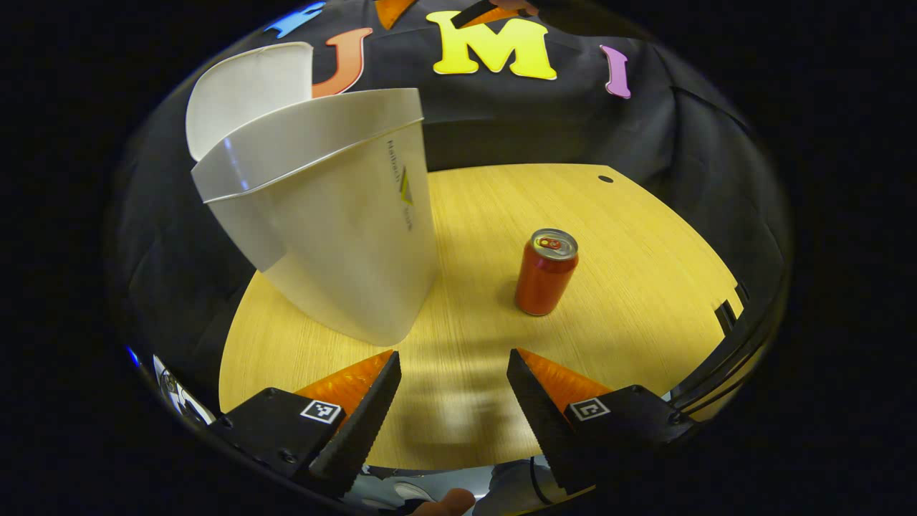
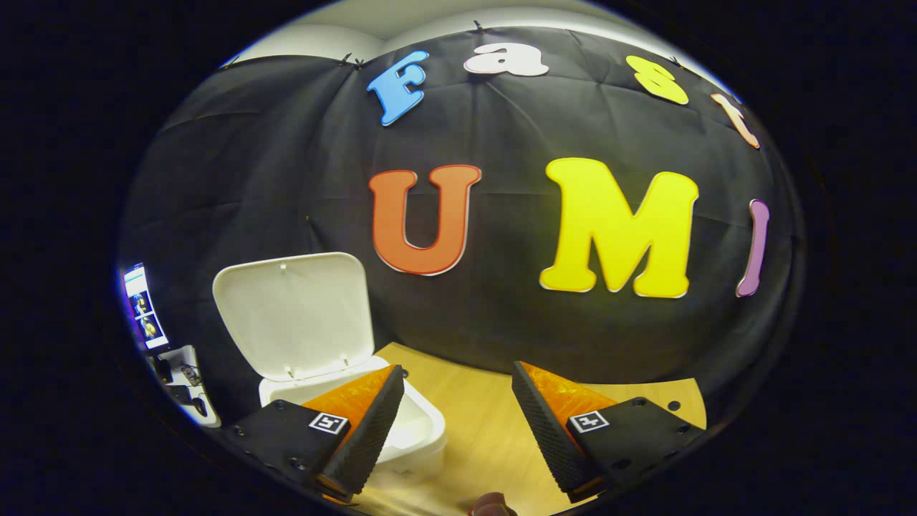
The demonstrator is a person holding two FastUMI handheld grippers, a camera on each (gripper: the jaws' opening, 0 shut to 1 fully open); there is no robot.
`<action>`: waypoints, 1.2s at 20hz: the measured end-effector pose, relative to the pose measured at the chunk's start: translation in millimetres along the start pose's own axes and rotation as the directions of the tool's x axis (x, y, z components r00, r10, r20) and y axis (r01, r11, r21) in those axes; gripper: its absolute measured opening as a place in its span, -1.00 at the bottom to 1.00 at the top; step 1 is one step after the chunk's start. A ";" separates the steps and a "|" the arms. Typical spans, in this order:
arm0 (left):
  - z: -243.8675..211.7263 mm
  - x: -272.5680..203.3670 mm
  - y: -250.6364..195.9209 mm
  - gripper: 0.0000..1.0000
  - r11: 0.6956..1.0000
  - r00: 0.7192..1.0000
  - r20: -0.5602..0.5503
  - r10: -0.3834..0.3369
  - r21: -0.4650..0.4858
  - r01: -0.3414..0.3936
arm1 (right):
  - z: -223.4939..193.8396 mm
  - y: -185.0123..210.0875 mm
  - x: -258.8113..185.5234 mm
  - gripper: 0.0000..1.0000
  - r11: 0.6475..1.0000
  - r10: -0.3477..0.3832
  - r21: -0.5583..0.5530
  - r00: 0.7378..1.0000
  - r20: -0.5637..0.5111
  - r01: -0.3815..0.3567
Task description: Press the lid of the desktop garbage bin to open it, pick up the crumpled paper on the desktop and throw it into the bin, then pick up the pop can on the desktop and drop it into the bin, and finally close the garbage bin lid.
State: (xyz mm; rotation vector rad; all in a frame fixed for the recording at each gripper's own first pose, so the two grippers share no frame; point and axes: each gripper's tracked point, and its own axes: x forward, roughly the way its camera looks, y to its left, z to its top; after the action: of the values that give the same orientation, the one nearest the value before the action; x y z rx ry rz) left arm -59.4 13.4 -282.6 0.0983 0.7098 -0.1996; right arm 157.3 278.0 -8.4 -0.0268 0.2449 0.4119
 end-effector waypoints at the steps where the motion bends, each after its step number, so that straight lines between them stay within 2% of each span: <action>1: 1.2 1.9 -7.5 0.98 1.000 1.000 0.001 -0.016 0.012 0.016 | -0.9 -21.9 -5.9 0.92 0.999 -0.044 -0.009 0.999 0.006 0.044; 5: 8.8 12.9 -31.7 0.98 0.997 0.999 0.012 -0.046 0.064 0.045 | -5.4 -101.4 -36.6 0.92 0.982 -0.188 -0.007 0.982 0.026 0.189; 6: 11.5 16.2 -36.4 0.90 0.996 0.999 0.018 -0.046 0.071 0.045 | -9.2 -118.6 -45.4 0.93 0.975 -0.221 0.000 0.975 0.024 0.222; 7: 12.7 17.9 -44.7 0.98 0.996 0.998 0.024 -0.057 0.074 0.056 | -14.6 -136.0 -54.4 0.92 0.967 -0.253 0.004 0.967 0.019 0.253; 11: 16.8 37.7 -74.3 0.97 0.991 0.994 0.046 -0.095 0.100 0.090 | -42.9 -195.2 -94.3 0.92 0.929 -0.368 0.019 0.930 -0.010 0.368; 15: 18.2 62.4 -90.8 0.99 0.988 0.993 0.044 -0.106 0.121 0.100 | -73.0 -233.7 -132.9 0.92 0.897 -0.440 0.016 0.896 -0.056 0.442; 18: 18.4 82.4 -95.8 0.98 0.989 0.993 0.025 -0.111 0.101 0.108 | -94.1 -249.6 -158.0 0.92 0.884 -0.465 0.014 0.881 -0.088 0.468; 24: 25.0 117.9 -97.2 0.99 0.989 0.993 0.011 -0.115 0.099 0.113 | -129.1 -275.3 -176.2 0.92 0.859 -0.505 -0.004 0.846 -0.171 0.512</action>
State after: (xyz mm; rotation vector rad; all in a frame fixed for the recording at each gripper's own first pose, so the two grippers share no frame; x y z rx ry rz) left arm 22.9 -102.9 -343.1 0.1500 0.6898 -0.3447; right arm 81.2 -53.2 -97.7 -0.0840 0.3993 -0.1302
